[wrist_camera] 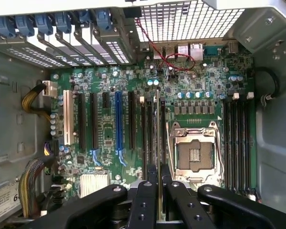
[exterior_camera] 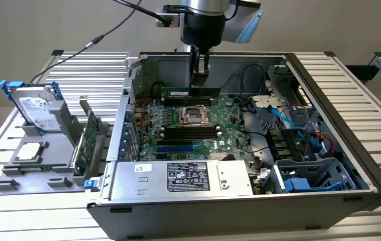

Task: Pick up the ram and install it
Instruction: 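Insert the ram into the slot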

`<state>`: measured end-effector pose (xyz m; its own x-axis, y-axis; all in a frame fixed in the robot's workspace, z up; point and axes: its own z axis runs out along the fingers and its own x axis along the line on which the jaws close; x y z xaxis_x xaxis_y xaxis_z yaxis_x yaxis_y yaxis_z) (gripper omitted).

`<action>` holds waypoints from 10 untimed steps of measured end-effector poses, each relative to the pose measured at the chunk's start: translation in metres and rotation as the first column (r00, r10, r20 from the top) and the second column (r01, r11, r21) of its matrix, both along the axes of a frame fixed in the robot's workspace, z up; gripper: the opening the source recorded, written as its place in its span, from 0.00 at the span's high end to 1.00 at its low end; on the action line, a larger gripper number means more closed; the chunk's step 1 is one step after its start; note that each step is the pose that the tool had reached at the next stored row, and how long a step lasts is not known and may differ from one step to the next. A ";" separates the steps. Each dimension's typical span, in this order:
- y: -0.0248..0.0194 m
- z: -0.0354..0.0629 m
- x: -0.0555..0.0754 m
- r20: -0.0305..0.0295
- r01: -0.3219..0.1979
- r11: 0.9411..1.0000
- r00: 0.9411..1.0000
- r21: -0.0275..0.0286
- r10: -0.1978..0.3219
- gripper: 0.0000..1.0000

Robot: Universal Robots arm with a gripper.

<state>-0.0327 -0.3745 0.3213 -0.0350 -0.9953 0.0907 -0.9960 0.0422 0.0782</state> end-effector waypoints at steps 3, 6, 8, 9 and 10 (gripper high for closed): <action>0.0001 -0.0054 0.000 0.000 0.000 1.000 1.000 0.000 0.000 0.86; 0.0001 -0.0108 0.000 0.000 0.000 1.000 1.000 0.000 0.000 0.86; 0.0001 -0.0144 0.000 0.000 0.000 1.000 1.000 0.000 0.000 0.86; 0.0001 -0.0162 0.000 0.000 0.000 1.000 1.000 0.001 0.000 0.86; 0.0001 -0.0182 0.000 0.000 0.000 1.000 1.000 0.001 0.000 0.86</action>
<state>-0.0328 -0.3744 0.3031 -0.0352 -0.9953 0.0900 -0.9960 0.0423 0.0781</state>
